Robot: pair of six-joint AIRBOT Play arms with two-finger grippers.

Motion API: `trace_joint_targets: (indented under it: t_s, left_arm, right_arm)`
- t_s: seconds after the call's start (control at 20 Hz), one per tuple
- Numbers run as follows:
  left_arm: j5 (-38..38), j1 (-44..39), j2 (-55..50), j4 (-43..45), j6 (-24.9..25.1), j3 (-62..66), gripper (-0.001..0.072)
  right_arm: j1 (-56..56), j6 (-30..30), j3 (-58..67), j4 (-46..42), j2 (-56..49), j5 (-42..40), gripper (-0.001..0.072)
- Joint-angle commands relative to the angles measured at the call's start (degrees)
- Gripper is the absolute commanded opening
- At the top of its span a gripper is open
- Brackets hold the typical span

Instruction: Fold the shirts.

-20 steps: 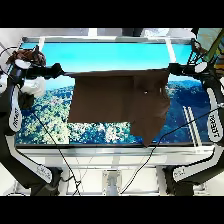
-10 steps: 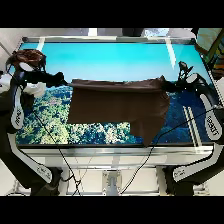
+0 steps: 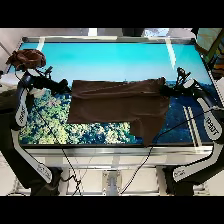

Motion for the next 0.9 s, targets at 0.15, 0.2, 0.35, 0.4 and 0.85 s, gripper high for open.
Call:
trace_joint_targets:
  t_s: [0.15, 0.2, 0.35, 0.4, 0.85]
  left_arm:
    - [-1.22, 0.0, -0.17, -0.22, -1.66, -0.11, 0.0303]
    - [-1.57, 0.0, -0.17, -0.22, -1.7, -0.09, 0.0335]
    - [-3.32, 0.02, -0.09, -0.15, -1.73, 0.15, 0.0359]
    - [-4.46, 0.09, -0.02, -0.15, -1.73, 0.76, 0.0359]
    - [-17.33, 5.99, 2.29, -10.64, -6.1, 28.81, 0.036]
  right_arm:
    - [0.0, 1.53, -0.2, 0.59, 0.0, 0.52, 0.019]
    - [-0.02, 1.57, -0.17, 0.57, 0.02, 0.92, 0.034]
    - [-0.48, 1.7, 0.02, 0.46, 0.13, 2.73, 0.035]
    - [-1.09, 1.97, 0.76, -0.42, 0.17, 4.2, 0.035]
    - [-11.13, 0.28, 18.25, -3.37, 8.81, 18.82, 0.0354]
